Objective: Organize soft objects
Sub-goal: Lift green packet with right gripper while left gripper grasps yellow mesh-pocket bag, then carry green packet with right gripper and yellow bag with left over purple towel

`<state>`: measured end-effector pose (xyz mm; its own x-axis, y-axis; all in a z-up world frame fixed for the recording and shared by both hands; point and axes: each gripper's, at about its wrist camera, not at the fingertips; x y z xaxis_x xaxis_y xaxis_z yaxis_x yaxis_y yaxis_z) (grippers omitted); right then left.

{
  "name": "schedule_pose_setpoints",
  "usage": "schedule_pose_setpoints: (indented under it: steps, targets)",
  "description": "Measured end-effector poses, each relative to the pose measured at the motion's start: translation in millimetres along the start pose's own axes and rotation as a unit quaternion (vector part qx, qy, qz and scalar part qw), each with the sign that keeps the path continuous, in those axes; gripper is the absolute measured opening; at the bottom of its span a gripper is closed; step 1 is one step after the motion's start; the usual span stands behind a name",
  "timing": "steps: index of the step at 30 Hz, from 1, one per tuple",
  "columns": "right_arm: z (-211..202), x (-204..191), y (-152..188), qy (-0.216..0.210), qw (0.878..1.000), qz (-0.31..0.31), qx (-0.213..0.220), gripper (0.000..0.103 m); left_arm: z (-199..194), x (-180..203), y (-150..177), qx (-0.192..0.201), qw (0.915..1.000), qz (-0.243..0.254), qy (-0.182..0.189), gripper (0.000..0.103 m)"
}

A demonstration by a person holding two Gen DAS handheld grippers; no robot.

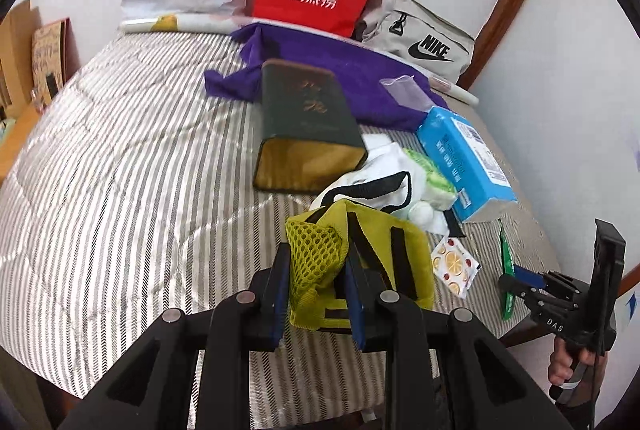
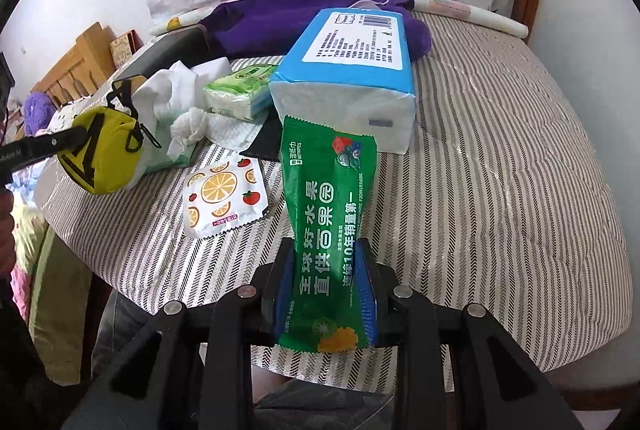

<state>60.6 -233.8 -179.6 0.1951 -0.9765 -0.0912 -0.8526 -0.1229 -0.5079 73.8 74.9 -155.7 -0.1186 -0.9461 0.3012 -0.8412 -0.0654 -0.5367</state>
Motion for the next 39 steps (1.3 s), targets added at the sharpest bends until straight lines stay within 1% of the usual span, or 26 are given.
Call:
schedule_pose_setpoints:
  steps: [5, 7, 12, 15, 18, 22, 25, 30, 35, 39]
  targets:
    - [1.4, 1.0, -2.6, -0.001, 1.0, 0.004, -0.004, 0.03, 14.7, -13.9, 5.1, -0.014, 0.9996, -0.017, 0.018, 0.024]
    - [0.6, 2.0, -4.7, -0.005, 1.0, 0.006, -0.002, 0.03, 20.7, -16.4, 6.9, -0.021, 0.9995, -0.015, 0.019, 0.024]
    - [-12.1, 2.7, -9.3, -0.02, 1.0, 0.007, 0.021, 0.03, 26.6, -18.9, 4.4, -0.036, 0.9991, -0.001, 0.022, 0.024]
    - [-24.6, 2.5, -15.1, -0.025, 0.999, 0.004, 0.031, 0.03, 18.4, -20.1, -0.3, -0.031, 0.9989, 0.002, 0.035, 0.024]
    - [-41.5, 1.6, -25.9, -0.029, 0.998, -0.001, 0.049, 0.03, 3.9, -18.9, -8.5, -0.017, 0.9992, 0.008, 0.035, 0.024]
    - [-53.0, 1.5, -43.5, -0.031, 0.997, -0.007, 0.064, 0.03, -14.6, -15.5, -23.6, 0.003, 0.9992, 0.009, 0.04, 0.024]
    - [-53.4, 2.0, -57.2, -0.027, 0.997, -0.012, 0.066, 0.03, -24.2, -13.3, -35.9, 0.014, 0.999, 0.011, 0.041, 0.024]
    - [-50.3, 6.0, -83.6, -0.028, 0.997, -0.016, 0.068, 0.03, -35.8, -8.7, -65.2, 0.031, 0.9986, 0.012, 0.041, 0.024]
    - [-46.8, 8.2, -119.0, -0.025, 0.996, -0.026, 0.077, 0.03, -30.1, -7.0, -97.2, 0.03, 0.9991, 0.006, 0.028, 0.024]
    - [-35.2, 12.5, -148.8, -0.022, 0.997, -0.023, 0.073, 0.03, -20.4, -8.4, -119.0, 0.027, 0.9994, -0.002, 0.023, 0.024]
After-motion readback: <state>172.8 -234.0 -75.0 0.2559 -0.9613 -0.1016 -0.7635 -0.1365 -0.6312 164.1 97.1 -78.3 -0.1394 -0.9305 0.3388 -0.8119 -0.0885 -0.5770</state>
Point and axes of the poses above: each gripper's, at about its wrist camera, not at the fingertips, and z roughly the way its jaws point, x to its right, y to its underside, and after that the axes turned 3 degrees about -x, right-handed
